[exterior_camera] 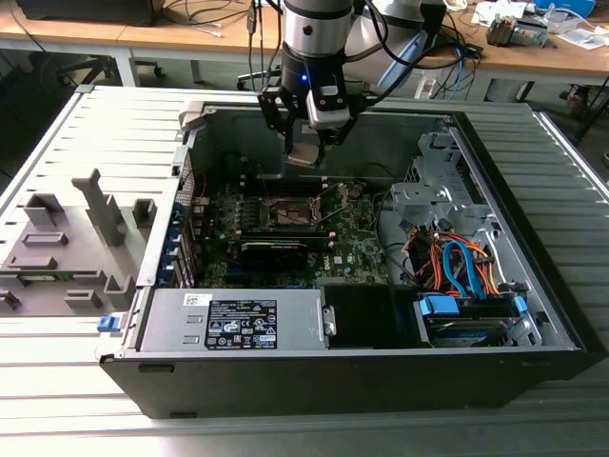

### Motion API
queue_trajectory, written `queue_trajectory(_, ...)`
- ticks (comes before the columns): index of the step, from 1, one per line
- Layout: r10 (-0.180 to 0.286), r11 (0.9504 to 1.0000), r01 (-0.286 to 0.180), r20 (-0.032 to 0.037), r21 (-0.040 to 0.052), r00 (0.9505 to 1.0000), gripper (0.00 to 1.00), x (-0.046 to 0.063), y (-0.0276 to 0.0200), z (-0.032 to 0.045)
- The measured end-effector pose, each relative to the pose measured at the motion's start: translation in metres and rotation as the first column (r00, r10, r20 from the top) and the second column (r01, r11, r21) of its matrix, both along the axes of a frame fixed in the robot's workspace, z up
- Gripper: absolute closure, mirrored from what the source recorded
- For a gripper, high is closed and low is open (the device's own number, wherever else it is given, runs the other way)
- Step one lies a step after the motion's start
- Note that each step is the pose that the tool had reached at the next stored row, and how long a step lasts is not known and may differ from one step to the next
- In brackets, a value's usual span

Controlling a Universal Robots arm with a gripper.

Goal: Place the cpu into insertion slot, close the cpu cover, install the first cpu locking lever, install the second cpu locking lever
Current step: 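Place the cpu into insertion slot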

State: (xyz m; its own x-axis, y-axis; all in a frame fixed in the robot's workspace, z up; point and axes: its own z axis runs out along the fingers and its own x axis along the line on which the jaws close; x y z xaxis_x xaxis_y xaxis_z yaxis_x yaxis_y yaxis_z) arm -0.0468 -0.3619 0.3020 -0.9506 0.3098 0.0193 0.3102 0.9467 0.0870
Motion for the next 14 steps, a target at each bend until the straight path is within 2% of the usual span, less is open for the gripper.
queue_trajectory(14,-0.015,0.9999,0.015,0.0,0.0,0.9999,0.46,0.0,0.0,0.0)
